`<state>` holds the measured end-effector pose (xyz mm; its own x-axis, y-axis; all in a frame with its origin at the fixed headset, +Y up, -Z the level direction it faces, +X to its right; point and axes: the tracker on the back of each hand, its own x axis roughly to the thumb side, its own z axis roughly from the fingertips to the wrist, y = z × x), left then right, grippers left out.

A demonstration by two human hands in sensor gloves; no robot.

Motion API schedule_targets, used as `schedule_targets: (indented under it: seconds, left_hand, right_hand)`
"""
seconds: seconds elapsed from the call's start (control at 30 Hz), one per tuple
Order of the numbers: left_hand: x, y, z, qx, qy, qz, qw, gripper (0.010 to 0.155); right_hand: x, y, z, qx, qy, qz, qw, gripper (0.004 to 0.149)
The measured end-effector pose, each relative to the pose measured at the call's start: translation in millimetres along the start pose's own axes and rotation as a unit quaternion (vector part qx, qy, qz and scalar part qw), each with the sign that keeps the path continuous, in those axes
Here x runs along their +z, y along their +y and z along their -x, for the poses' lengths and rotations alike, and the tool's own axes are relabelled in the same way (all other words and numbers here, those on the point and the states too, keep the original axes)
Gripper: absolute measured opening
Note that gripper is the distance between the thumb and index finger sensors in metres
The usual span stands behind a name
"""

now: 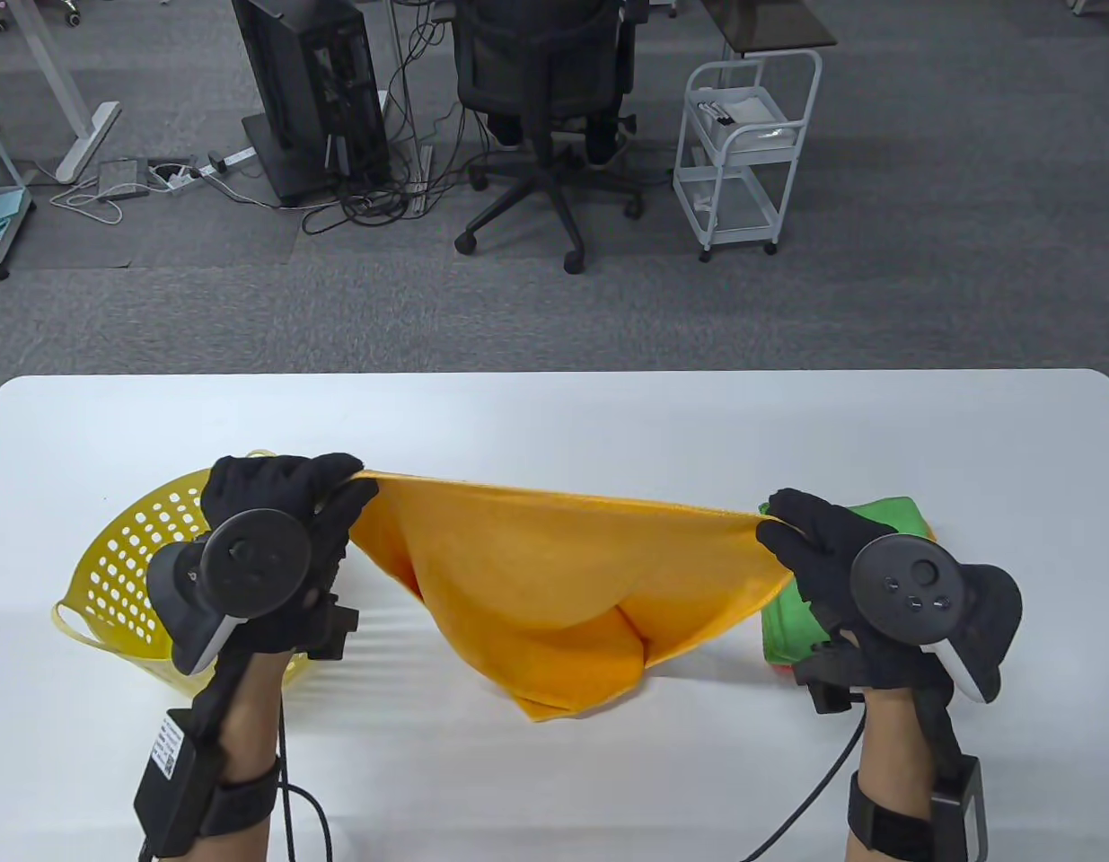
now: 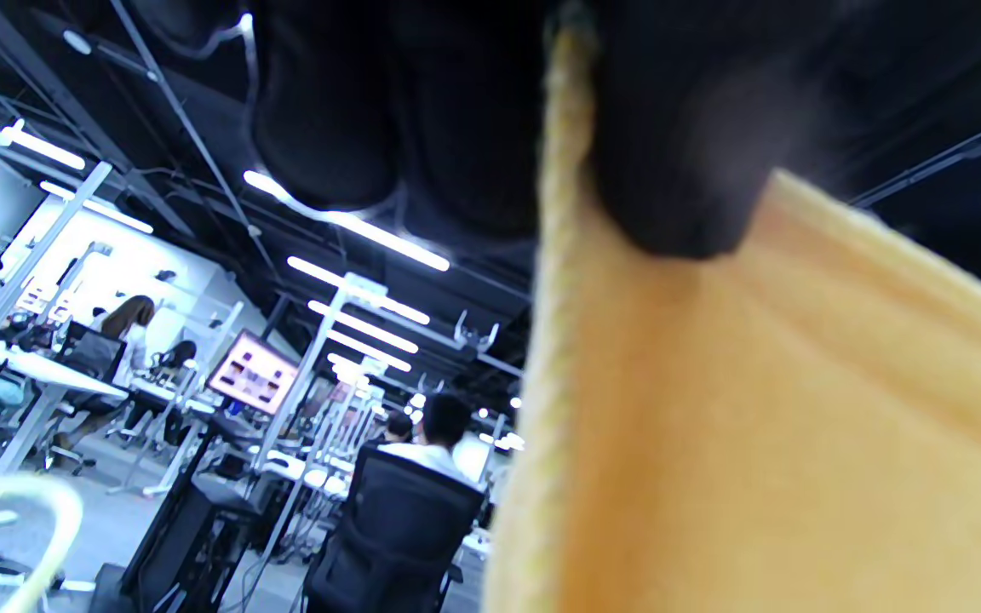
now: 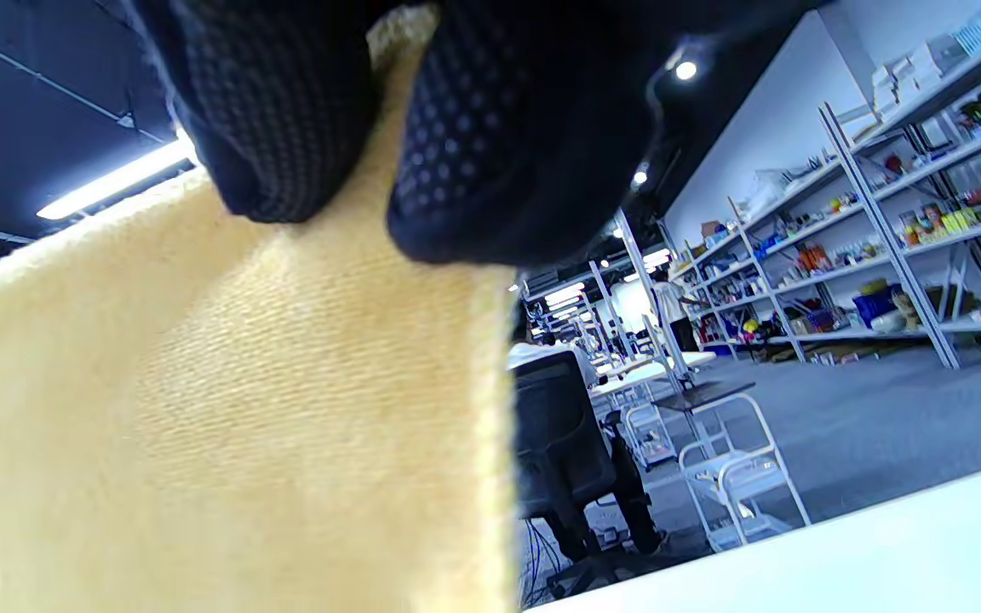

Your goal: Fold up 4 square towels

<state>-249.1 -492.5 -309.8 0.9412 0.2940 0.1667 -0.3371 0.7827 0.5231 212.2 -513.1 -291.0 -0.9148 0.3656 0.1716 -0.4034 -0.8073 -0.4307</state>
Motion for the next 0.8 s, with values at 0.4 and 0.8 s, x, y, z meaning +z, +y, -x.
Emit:
schedule_targets:
  seconds: [0.4, 0.8]
  left_hand:
    - [-59, 12, 6, 0.039, 0.017, 0.053, 0.998, 0.038]
    - [-144, -48, 21, 0.043, 0.069, 0.027, 0.996, 0.037]
  right_hand:
    - [-73, -36, 4, -0.114, 0.015, -0.075, 0.99, 0.039]
    - [-181, 13, 29, -0.117, 0.085, -0.06, 0.988, 0.037]
